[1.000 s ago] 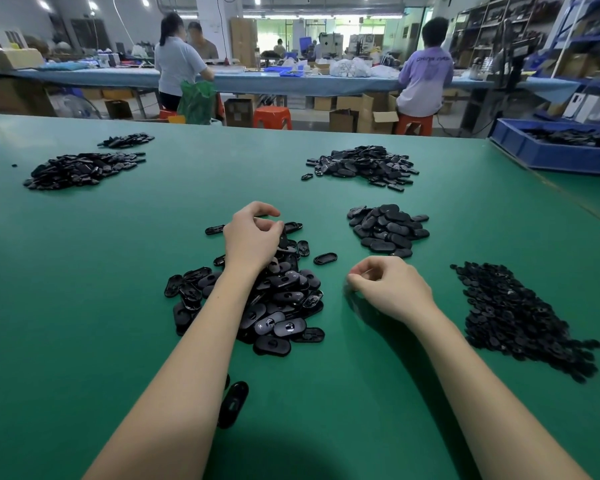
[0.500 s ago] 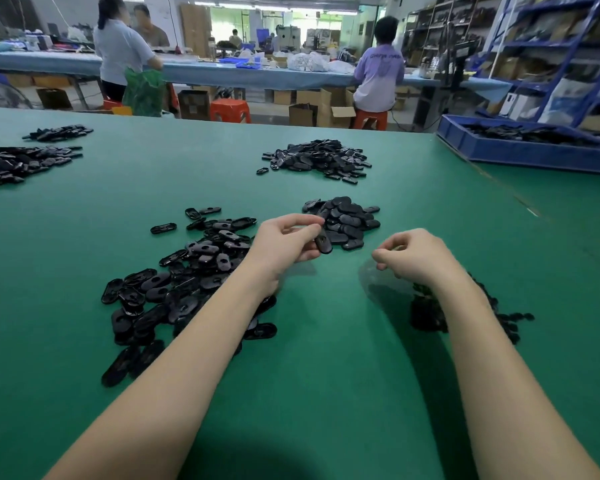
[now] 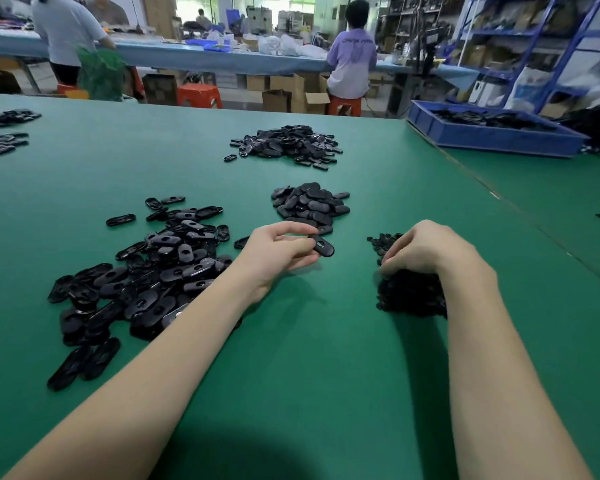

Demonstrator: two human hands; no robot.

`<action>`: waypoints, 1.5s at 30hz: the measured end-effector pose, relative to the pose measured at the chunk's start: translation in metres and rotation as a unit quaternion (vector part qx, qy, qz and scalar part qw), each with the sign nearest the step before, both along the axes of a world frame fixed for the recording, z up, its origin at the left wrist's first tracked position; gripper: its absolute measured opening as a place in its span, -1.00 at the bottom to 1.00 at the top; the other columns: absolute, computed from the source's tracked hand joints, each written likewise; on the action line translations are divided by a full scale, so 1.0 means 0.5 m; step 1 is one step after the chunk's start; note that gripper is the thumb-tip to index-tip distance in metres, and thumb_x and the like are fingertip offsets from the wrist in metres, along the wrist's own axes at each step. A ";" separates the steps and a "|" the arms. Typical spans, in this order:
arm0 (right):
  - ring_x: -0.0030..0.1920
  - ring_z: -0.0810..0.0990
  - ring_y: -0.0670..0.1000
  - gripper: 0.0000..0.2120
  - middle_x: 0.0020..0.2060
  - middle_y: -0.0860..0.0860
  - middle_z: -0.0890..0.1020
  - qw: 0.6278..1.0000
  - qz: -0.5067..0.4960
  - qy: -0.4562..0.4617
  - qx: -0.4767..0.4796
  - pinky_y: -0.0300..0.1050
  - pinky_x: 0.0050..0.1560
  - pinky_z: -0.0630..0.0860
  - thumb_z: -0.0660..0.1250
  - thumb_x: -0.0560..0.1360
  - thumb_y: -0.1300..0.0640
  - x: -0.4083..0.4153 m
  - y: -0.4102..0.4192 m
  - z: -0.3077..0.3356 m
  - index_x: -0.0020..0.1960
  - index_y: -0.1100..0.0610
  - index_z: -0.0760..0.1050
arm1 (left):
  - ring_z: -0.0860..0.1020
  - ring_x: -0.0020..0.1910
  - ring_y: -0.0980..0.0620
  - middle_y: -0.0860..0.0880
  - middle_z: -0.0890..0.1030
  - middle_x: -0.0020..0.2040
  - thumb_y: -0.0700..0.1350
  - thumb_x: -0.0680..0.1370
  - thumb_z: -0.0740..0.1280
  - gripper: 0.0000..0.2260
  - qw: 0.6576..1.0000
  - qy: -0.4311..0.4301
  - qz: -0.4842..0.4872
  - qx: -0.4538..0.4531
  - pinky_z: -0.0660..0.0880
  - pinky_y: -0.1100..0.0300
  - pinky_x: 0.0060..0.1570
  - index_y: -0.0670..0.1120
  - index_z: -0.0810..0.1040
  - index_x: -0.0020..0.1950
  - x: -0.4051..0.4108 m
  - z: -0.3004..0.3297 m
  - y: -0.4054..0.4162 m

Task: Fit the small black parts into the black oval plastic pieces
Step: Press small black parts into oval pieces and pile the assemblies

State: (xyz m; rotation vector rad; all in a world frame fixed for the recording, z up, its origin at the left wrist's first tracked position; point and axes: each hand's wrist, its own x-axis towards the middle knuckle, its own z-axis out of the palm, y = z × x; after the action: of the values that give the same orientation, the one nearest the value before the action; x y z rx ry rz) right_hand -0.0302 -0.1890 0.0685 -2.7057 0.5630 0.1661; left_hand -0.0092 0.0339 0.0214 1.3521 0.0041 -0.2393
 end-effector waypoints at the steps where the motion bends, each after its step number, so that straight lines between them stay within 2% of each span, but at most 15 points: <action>1: 0.06 0.59 0.05 -0.81 -0.04 -0.09 0.67 1.000 -0.012 0.001 -0.007 -0.13 -0.02 0.47 0.63 0.24 -0.04 0.000 0.003 -0.003 -0.17 -0.17 0.71 | 0.69 -0.19 -0.01 -0.23 0.66 -0.04 -0.40 0.54 0.37 -0.87 1.000 0.003 0.001 -0.004 0.65 0.22 -0.02 -0.22 0.64 0.00 0.001 0.000 0.000; 3: 0.06 0.59 0.07 -0.79 -0.01 -0.07 0.67 0.999 -0.033 -0.002 -0.011 -0.13 -0.04 0.45 0.64 0.25 -0.03 0.001 0.007 -0.007 -0.14 -0.15 0.72 | 0.70 -0.20 -0.02 -0.23 0.66 -0.05 -0.40 0.54 0.38 -0.87 1.000 0.008 0.001 -0.011 0.65 0.21 -0.01 -0.22 0.64 0.01 0.001 0.000 0.001; 7: 0.09 0.60 0.09 -0.79 0.03 -0.04 0.67 0.999 -0.042 0.007 -0.013 -0.12 0.05 0.51 0.62 0.28 -0.03 0.002 0.009 -0.008 -0.11 -0.11 0.72 | 0.71 -0.21 -0.04 -0.19 0.67 -0.12 -0.42 0.52 0.39 -0.87 1.000 0.014 0.003 -0.027 0.65 0.24 -0.06 -0.23 0.63 -0.02 0.000 0.003 0.000; 10: 0.03 0.61 0.04 -0.91 -0.06 -0.08 0.69 1.000 -0.007 -0.013 0.000 -0.13 -0.05 0.48 0.56 0.35 0.01 0.002 0.013 -0.007 -0.16 -0.09 0.70 | 0.71 -0.21 -0.05 -0.18 0.69 -0.18 -0.42 0.51 0.41 -0.88 0.999 0.022 0.003 -0.042 0.65 0.25 -0.12 -0.22 0.60 -0.05 0.001 0.005 0.001; 13: -0.21 0.56 -0.03 -0.94 -0.20 -0.06 0.72 0.983 0.071 -0.081 0.149 -0.14 -0.11 0.50 0.53 0.41 0.06 0.010 0.023 -0.004 -0.17 0.01 0.67 | 0.71 -0.23 -0.03 -0.16 0.69 -0.23 -0.39 0.51 0.42 -0.88 0.999 0.025 0.011 -0.044 0.64 0.26 -0.17 -0.21 0.57 -0.07 0.003 0.006 0.002; 15: -0.39 0.41 -0.07 -0.92 -0.32 -0.07 0.64 0.950 0.111 -0.116 0.268 -0.19 -0.29 0.40 0.54 0.43 0.08 0.011 0.043 0.001 -0.17 0.03 0.65 | 0.71 -0.23 -0.03 -0.17 0.69 -0.21 -0.37 0.51 0.43 -0.89 0.999 0.027 0.015 -0.044 0.64 0.26 -0.19 -0.19 0.56 -0.09 0.005 0.006 0.003; 18: -0.47 0.33 -0.13 -0.90 -0.35 -0.12 0.62 0.916 0.145 -0.134 0.349 -0.35 -0.46 0.29 0.58 0.43 0.11 0.015 0.072 -0.001 -0.18 0.00 0.66 | 0.70 -0.21 -0.01 -0.14 0.69 -0.19 -0.36 0.53 0.41 -0.88 0.998 0.035 0.013 -0.051 0.62 0.27 -0.19 -0.16 0.55 -0.11 0.007 0.008 0.003; 21: -0.52 0.36 -0.19 -0.90 -0.38 -0.12 0.62 0.908 0.159 -0.145 0.359 -0.45 -0.49 0.28 0.57 0.44 0.16 0.018 0.090 -0.009 -0.17 0.02 0.67 | 0.62 -0.18 0.03 -0.04 0.66 -0.19 -0.32 0.52 0.43 -0.86 1.000 0.014 0.007 -0.007 0.50 0.26 -0.24 -0.08 0.57 -0.11 0.009 0.008 0.004; 23: -0.53 0.37 -0.20 -0.91 -0.36 -0.09 0.62 0.908 0.157 -0.155 0.356 -0.45 -0.47 0.30 0.57 0.44 0.16 0.020 0.095 -0.012 -0.16 0.02 0.68 | 0.61 -0.16 0.05 -0.01 0.67 -0.13 -0.32 0.51 0.42 -0.81 1.000 0.000 -0.005 0.005 0.44 0.27 -0.20 -0.04 0.62 -0.01 0.007 0.010 0.006; 26: -0.51 0.40 -0.20 -0.93 -0.30 -0.02 0.67 0.905 0.140 -0.180 0.358 -0.41 -0.42 0.32 0.57 0.42 0.19 0.024 0.100 -0.017 -0.15 0.04 0.72 | 0.64 -0.17 0.07 0.01 0.68 -0.13 -0.38 0.49 0.41 -0.69 1.000 -0.011 -0.023 -0.009 0.50 0.32 -0.20 -0.05 0.65 0.13 0.005 0.013 0.008; 29: -0.46 0.47 -0.22 -0.93 -0.36 -0.09 0.66 0.907 0.134 -0.206 0.343 -0.35 -0.32 0.33 0.57 0.40 0.19 0.027 0.108 -0.022 -0.15 0.04 0.73 | 0.64 -0.22 0.08 0.01 0.66 -0.16 -0.41 0.47 0.43 -0.64 0.999 -0.035 -0.028 -0.011 0.55 0.33 -0.21 -0.09 0.66 0.18 0.002 0.015 0.006; 32: -0.47 0.49 -0.24 -0.92 -0.41 -0.17 0.64 0.910 0.143 -0.209 0.329 -0.36 -0.30 0.35 0.54 0.41 0.19 0.027 0.108 -0.022 -0.15 0.02 0.74 | 0.65 -0.23 0.08 -0.09 0.59 -0.07 -0.41 0.46 0.45 -0.67 0.999 -0.047 -0.014 -0.023 0.59 0.31 -0.13 -0.13 0.67 0.17 0.001 0.015 0.003; 36: -0.48 0.47 -0.25 -0.96 -0.39 -0.18 0.66 0.911 0.140 -0.210 0.328 -0.31 -0.28 0.38 0.54 0.42 0.10 0.025 0.108 -0.019 -0.18 -0.03 0.75 | 0.68 -0.13 0.02 -0.17 0.59 0.05 -0.37 0.45 0.49 -0.74 0.998 -0.045 0.004 -0.051 0.61 0.26 -0.07 -0.13 0.69 0.08 0.002 0.017 0.004; 41: -0.49 0.42 -0.21 -0.95 -0.36 -0.14 0.68 0.904 0.133 -0.201 0.352 -0.36 -0.39 0.38 0.55 0.42 0.15 0.023 0.107 -0.018 -0.16 0.01 0.75 | 0.69 -0.19 0.05 -0.14 0.60 -0.04 -0.40 0.47 0.46 -0.78 0.997 -0.055 0.010 -0.054 0.62 0.26 -0.12 -0.14 0.67 0.03 0.002 0.014 0.002; 45: -0.52 0.49 -0.26 -0.88 -0.39 -0.13 0.68 0.895 0.115 -0.200 0.381 -0.49 -0.48 0.30 0.56 0.41 0.25 0.024 0.106 -0.015 -0.07 0.10 0.73 | 0.68 -0.21 0.03 -0.16 0.60 -0.04 -0.43 0.48 0.43 -0.68 0.996 -0.082 0.008 -0.043 0.63 0.23 -0.11 -0.06 0.64 0.10 0.000 0.012 0.000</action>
State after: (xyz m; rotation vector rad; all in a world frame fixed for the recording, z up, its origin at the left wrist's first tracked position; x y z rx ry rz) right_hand -0.0184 -0.1360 0.0608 -1.9387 0.0202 -0.0973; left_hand -0.0091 0.0338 0.0273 1.2824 -0.1323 -0.1125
